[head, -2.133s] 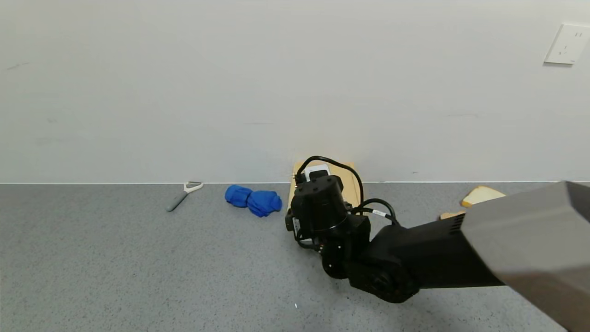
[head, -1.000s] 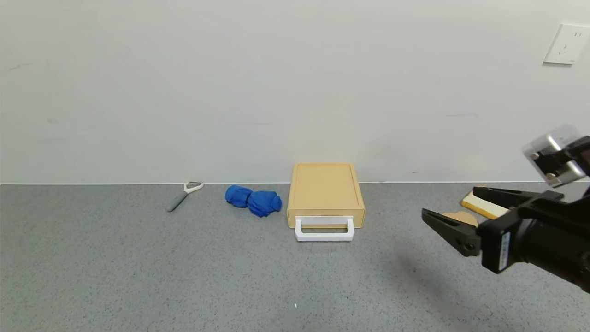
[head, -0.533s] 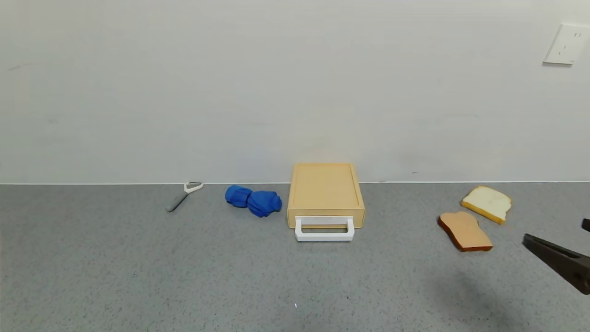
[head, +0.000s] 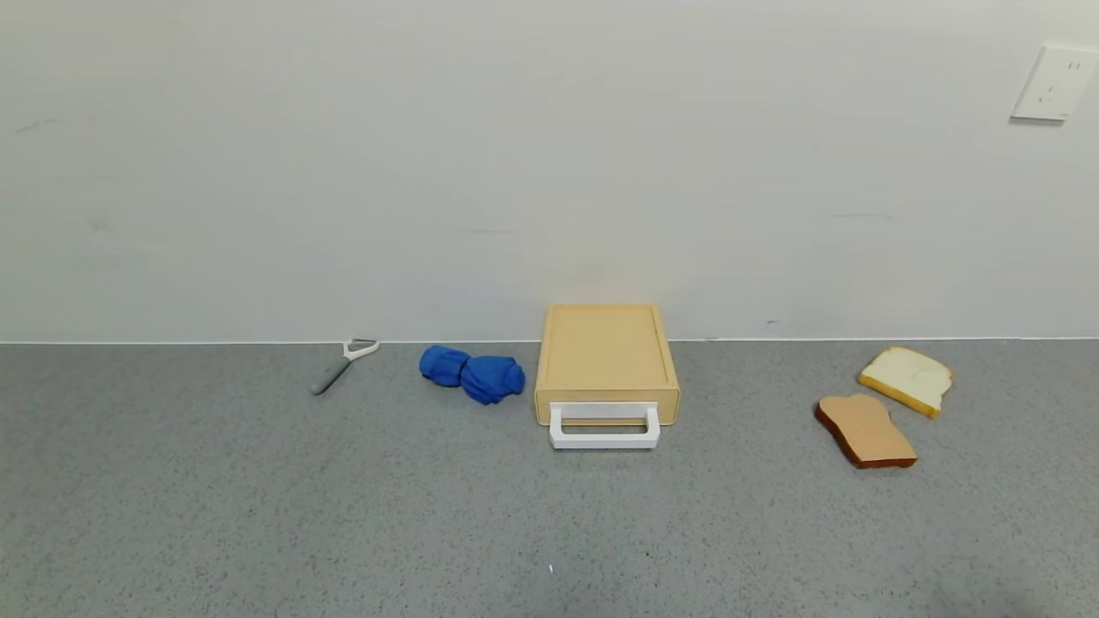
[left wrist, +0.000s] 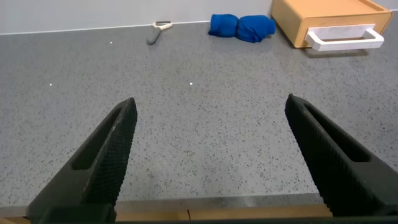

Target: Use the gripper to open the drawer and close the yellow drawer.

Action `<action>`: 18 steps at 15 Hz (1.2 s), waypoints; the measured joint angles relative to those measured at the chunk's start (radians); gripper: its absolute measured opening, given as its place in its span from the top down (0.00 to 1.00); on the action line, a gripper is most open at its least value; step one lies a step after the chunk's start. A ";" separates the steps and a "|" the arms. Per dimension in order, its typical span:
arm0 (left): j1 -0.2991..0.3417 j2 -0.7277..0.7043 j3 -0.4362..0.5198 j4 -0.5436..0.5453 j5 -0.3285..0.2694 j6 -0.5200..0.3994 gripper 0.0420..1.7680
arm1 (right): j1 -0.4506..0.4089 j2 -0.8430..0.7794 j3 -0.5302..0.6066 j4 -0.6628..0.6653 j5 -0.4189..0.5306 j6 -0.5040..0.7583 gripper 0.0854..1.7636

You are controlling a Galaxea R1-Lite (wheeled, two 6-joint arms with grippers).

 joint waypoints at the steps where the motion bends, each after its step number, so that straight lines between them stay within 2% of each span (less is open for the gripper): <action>1: 0.000 0.000 0.000 0.000 0.000 0.000 0.03 | -0.012 -0.051 -0.004 0.026 0.002 0.000 0.03; 3: 0.000 0.000 0.000 0.000 0.000 0.000 0.03 | -0.030 -0.140 -0.013 0.111 -0.004 0.010 0.03; 5: 0.000 0.000 0.000 0.000 0.000 0.000 0.03 | -0.038 -0.185 -0.021 0.116 -0.024 0.074 0.03; 8: 0.000 0.000 0.000 0.000 0.000 0.000 0.03 | -0.068 -0.212 -0.039 0.114 -0.019 0.077 0.03; 11: 0.000 0.000 0.000 0.000 0.000 0.000 0.03 | -0.141 -0.250 -0.038 0.121 0.095 0.071 0.03; 15: 0.000 0.000 0.000 0.000 0.000 0.000 0.03 | -0.156 -0.376 0.051 0.101 0.226 0.063 0.03; 18: 0.000 0.000 0.000 0.000 0.000 0.000 0.03 | -0.157 -0.447 0.191 -0.002 0.238 0.023 0.03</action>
